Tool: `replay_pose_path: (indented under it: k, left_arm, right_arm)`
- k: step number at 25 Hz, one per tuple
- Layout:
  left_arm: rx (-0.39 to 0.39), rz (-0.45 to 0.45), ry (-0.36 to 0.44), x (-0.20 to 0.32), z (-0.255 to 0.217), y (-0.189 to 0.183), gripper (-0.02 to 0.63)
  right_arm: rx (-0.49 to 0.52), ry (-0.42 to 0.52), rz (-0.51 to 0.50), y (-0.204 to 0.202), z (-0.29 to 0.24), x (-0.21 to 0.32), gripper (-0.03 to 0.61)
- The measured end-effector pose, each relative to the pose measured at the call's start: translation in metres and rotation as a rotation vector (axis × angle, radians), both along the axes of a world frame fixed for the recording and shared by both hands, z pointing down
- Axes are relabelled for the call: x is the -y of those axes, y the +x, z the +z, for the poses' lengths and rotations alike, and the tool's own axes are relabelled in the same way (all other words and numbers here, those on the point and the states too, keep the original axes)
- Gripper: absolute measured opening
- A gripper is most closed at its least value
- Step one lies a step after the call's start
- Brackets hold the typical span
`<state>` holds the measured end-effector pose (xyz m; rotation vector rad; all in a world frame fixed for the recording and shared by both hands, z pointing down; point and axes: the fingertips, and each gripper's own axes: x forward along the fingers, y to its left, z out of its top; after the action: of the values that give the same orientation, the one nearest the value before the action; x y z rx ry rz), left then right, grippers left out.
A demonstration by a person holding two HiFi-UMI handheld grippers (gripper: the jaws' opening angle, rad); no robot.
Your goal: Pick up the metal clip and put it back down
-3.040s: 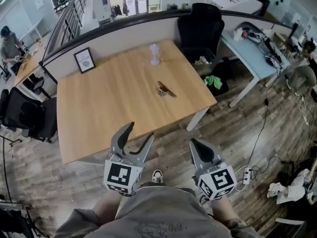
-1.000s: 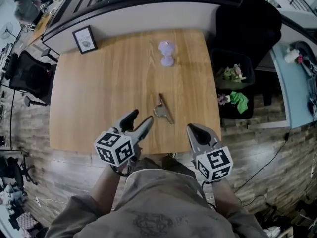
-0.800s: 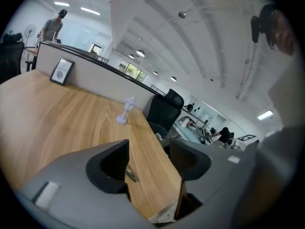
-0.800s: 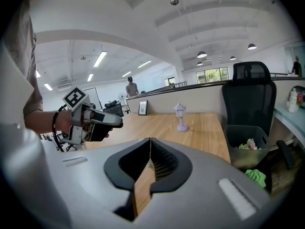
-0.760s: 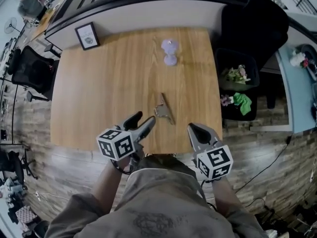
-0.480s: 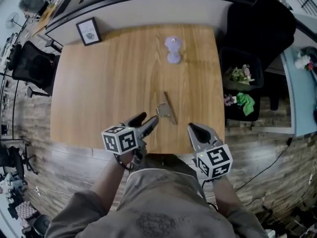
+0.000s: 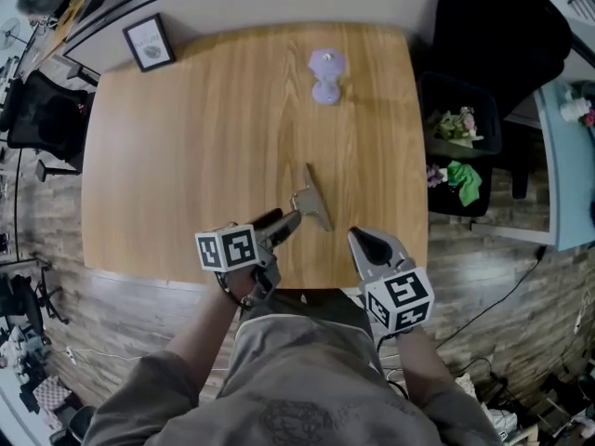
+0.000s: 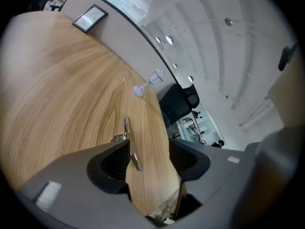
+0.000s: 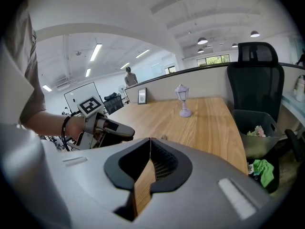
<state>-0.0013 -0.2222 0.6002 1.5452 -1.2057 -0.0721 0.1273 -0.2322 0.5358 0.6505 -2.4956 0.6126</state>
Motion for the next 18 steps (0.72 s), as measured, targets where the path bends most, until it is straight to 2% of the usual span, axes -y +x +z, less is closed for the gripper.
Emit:
replay_pose_path:
  k: [3, 7, 12, 15, 18]
  left_arm:
    - [-0.044, 0.005, -0.035, 0.007, 0.022, 0.003, 0.255]
    - [-0.019, 0.059, -0.071, 0.017, 0.050, 0.007, 0.236]
    - [-0.069, 0.063, -0.107, 0.024, 0.070, 0.012, 0.235]
    - [-0.090, 0.060, -0.117, 0.029, 0.079, 0.012, 0.198]
    - [-0.089, 0.082, -0.114, 0.032, 0.085, 0.014, 0.190]
  right_arm:
    - [-0.012, -0.014, 0.011, -0.002, 0.012, 0.005, 0.012]
    - [-0.025, -0.034, 0.034, -0.004, 0.030, 0.011, 0.012]
    - [-0.039, -0.056, 0.039, -0.008, 0.050, 0.013, 0.012]
    - [-0.041, -0.062, 0.048, -0.010, 0.059, 0.017, 0.012]
    - [-0.039, -0.056, 0.057, -0.012, 0.063, 0.021, 0.012]
